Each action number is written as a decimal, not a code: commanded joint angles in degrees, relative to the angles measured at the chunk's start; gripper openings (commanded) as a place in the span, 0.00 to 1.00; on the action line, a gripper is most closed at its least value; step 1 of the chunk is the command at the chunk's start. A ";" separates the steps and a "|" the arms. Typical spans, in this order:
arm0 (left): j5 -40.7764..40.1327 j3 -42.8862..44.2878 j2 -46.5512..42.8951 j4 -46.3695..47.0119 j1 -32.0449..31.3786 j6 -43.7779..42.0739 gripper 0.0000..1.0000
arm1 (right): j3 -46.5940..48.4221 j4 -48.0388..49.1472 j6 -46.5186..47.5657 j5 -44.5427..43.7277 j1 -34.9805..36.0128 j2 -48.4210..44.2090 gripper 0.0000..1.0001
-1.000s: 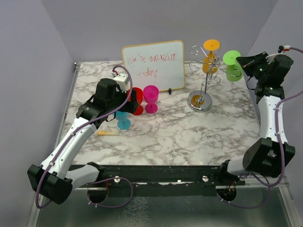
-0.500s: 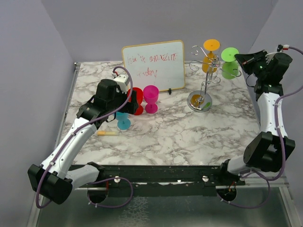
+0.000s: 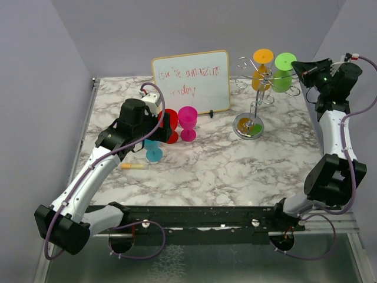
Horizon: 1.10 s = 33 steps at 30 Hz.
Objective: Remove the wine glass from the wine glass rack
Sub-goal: Pick up the wine glass from the wine rack, then place the wine glass at the center of the board.
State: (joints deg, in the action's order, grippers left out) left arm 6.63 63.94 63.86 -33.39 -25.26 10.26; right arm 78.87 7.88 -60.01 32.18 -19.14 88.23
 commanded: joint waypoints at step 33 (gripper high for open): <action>0.50 1.51 -2.21 0.43 -0.32 0.71 0.86 | -7.32 1.81 7.64 -27.97 -0.02 -13.08 0.01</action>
State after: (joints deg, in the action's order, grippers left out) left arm 6.63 63.96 62.67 -33.39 -25.26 10.28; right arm 72.88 11.99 -54.96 8.56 -19.14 78.17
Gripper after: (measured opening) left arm 0.860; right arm 0.020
